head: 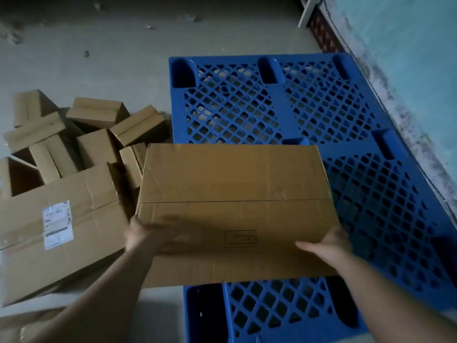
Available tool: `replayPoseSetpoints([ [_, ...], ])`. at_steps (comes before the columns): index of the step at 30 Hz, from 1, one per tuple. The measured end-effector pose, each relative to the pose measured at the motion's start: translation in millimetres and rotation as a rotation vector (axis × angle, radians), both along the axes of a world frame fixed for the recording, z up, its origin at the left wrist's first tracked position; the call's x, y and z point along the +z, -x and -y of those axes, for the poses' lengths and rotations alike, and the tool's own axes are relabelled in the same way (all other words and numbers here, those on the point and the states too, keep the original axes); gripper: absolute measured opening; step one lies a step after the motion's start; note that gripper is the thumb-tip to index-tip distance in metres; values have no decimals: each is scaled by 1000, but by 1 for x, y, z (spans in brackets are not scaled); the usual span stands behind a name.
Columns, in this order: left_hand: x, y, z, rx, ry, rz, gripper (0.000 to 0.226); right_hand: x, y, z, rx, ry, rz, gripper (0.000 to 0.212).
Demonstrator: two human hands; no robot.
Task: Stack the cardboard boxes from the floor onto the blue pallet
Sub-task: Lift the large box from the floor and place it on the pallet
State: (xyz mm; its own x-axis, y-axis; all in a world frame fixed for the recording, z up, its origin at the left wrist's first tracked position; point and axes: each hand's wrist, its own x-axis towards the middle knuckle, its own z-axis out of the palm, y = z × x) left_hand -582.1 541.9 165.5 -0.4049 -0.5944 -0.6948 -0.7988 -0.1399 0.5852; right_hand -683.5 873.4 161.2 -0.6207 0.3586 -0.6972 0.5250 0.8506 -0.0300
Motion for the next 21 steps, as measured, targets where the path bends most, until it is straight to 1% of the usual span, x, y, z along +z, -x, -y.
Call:
replayPoseSetpoints([
  [1,4,5,-15,-174,23,-57,103,-6,-6,16,180,-11,31,131],
  [2,3,9,-35,-398,80,-75,111,-13,-11,35,352,34,43,134],
  [3,4,13,-57,-628,160,-64,114,-17,-15,56,505,122,60,135],
  [4,4,16,-76,-816,246,-42,115,-19,-20,75,655,198,74,135],
  [5,4,18,-91,-966,325,-1,115,-20,-27,90,827,223,82,133],
  [7,-6,12,-109,-1247,431,115,121,-24,-49,109,1196,139,82,124],
  [8,-12,4,-115,-1368,457,187,124,-28,-63,112,1326,88,90,117],
  [9,-17,-5,-119,-1458,487,244,125,-31,-76,113,1392,44,94,109],
  [10,-23,-13,-120,-1511,509,287,122,-35,-88,111,1399,9,83,101],
  [11,-27,-20,-120,-1523,525,294,119,-38,-95,108,1376,-8,54,95],
  [15,-40,-29,-115,-1467,582,218,115,-43,-88,98,1271,66,23,75],
  [18,-45,-22,-109,-1458,633,225,102,-50,-78,97,1232,9,-26,77],
  [20,-47,-10,-103,-1463,681,222,92,-55,-69,98,1184,-13,-62,83],
  [21,-48,-3,-100,-1467,700,206,91,-57,-63,99,1169,-26,-81,87],
])
